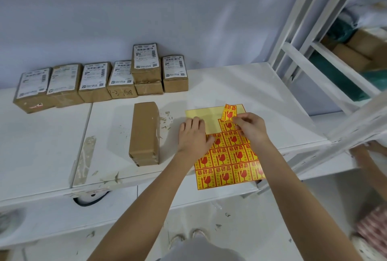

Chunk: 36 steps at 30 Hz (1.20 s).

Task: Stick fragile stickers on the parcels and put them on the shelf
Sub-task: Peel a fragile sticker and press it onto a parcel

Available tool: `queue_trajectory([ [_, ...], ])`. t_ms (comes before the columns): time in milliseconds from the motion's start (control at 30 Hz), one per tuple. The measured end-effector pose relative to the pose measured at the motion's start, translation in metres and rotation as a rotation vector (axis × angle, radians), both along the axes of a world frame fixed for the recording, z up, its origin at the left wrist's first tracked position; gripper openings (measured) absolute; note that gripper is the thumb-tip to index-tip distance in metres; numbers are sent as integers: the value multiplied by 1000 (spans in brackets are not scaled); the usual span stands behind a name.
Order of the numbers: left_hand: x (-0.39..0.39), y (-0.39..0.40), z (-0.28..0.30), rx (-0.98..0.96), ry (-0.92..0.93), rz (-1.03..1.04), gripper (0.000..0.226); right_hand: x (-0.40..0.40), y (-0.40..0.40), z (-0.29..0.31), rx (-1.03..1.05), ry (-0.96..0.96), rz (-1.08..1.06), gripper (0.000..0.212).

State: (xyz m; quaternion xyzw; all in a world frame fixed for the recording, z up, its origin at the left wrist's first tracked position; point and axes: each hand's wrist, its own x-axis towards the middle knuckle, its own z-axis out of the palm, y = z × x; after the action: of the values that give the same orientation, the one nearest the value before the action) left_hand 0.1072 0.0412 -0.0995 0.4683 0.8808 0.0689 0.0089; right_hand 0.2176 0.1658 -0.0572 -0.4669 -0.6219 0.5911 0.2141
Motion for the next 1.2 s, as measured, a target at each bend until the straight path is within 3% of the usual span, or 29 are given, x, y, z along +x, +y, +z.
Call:
queue_trajectory([
  [167, -12, 14, 25, 74, -187, 105, 44, 3, -12, 7, 52, 29, 28, 5],
  [333, 5, 3, 47, 586, -553, 189, 40, 2, -29, 19, 165, 52, 87, 8],
  [400, 12, -2, 54, 701, -758, 211, 40, 2, -37, 23, 193, 67, 95, 13],
  [500, 15, -9, 59, 783, -898, 225, 38, 2, -48, 26, 241, 88, 92, 17],
  [700, 16, -27, 70, 779, -737, 218, 13, 1, -66, 35, 314, 115, 135, 19],
  [900, 4, -61, 88, 788, -655, 247, 14, -8, -85, 42, 166, 161, 209, 18],
  [1067, -9, -95, 85, 782, -662, 302, 12, -35, -106, 41, 164, 133, 313, 19],
  [1133, -14, -107, 85, 789, -655, 329, 12, -46, -114, 40, 262, 107, 313, 26],
  [1200, -21, -118, 88, 781, -658, 347, 11, -55, -121, 42, 358, 127, 332, 18],
])
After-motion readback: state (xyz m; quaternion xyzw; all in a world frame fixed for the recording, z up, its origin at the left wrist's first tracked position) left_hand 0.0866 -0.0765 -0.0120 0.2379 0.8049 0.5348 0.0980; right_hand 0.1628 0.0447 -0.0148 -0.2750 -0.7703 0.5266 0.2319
